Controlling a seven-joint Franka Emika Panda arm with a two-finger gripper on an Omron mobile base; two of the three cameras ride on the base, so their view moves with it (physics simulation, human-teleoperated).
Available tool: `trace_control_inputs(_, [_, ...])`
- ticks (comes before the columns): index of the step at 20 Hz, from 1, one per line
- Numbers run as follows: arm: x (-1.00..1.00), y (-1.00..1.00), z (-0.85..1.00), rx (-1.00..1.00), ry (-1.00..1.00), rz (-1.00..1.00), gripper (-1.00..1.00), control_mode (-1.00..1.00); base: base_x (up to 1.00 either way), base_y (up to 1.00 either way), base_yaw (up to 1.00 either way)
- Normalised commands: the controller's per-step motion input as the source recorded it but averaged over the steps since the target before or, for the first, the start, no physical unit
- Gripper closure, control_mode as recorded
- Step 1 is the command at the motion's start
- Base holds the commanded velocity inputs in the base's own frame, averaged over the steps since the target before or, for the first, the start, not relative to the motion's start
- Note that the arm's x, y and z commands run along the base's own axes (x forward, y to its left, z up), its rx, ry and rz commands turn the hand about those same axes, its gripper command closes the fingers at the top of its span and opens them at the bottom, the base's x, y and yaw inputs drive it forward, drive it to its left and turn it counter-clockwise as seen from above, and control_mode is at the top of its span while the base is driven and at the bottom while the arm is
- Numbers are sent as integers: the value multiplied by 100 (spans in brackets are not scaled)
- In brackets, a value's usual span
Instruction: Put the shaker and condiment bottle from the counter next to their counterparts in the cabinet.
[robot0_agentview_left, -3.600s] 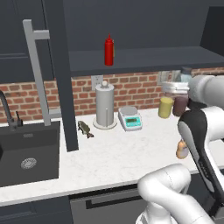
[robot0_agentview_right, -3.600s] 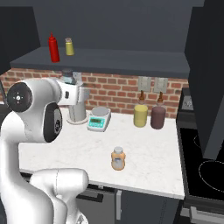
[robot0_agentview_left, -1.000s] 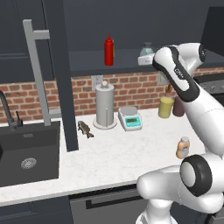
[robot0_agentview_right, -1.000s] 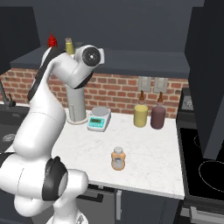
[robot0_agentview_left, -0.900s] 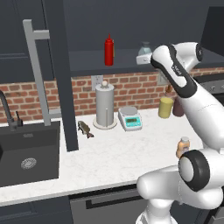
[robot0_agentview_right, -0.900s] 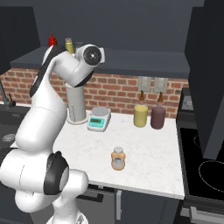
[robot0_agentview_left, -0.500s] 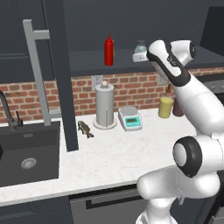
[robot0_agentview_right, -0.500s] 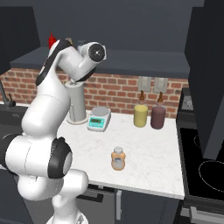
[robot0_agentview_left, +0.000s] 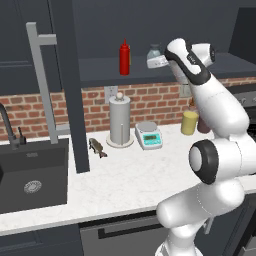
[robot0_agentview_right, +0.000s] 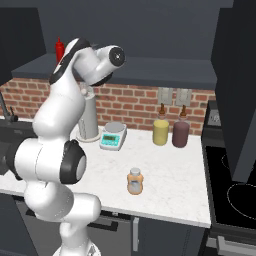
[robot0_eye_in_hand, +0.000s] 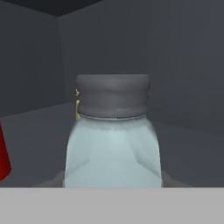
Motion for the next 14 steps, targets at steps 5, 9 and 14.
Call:
trace_control_inputs(5, [38, 4, 0, 0, 0, 9, 100, -100, 0, 0, 0])
trace_control_inputs(9, [42, 7, -5, 0, 0, 8, 100, -100, 0, 0, 0])
trace_control_inputs(14, [47, 19, -18, 0, 0, 11, 100, -100, 0, 0, 0])
